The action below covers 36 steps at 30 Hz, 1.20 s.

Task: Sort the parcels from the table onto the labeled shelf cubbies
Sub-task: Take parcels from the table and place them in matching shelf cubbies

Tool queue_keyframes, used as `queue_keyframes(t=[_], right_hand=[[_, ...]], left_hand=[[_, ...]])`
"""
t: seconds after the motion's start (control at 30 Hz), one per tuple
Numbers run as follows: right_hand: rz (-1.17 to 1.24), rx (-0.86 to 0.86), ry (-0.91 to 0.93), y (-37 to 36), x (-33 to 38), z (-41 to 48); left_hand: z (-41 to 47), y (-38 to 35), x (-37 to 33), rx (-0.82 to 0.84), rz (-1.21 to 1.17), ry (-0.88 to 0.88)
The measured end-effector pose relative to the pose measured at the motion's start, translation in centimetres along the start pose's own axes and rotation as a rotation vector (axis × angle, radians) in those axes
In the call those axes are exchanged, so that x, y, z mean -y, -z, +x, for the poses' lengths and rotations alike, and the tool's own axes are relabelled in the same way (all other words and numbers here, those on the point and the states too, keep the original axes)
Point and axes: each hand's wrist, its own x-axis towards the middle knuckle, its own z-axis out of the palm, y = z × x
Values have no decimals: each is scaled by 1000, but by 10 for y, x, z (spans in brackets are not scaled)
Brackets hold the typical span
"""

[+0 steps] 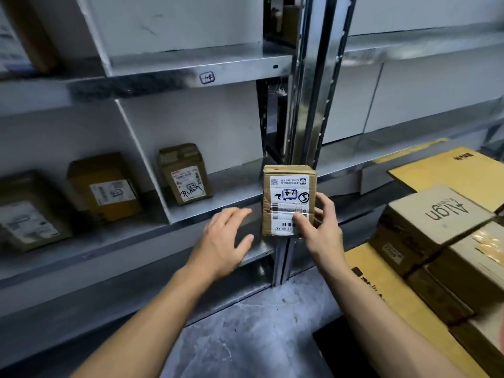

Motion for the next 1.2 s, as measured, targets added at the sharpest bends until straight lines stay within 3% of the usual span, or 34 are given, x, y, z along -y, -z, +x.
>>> queue_keyframes(t=[0.17,0.5,0.87,1.2], right_hand=[[26,55,14,-26,-2,39],[28,211,37,-90,-21,144],[-64,382,-5,-149,-56,241],[-31,526,-74,-177,-81,274]], left_hand=[[14,15,37,91,286,58],[63,16,76,129,434,154],[122,-8,108,124,398,362],[135,-18,120,115,366,463]])
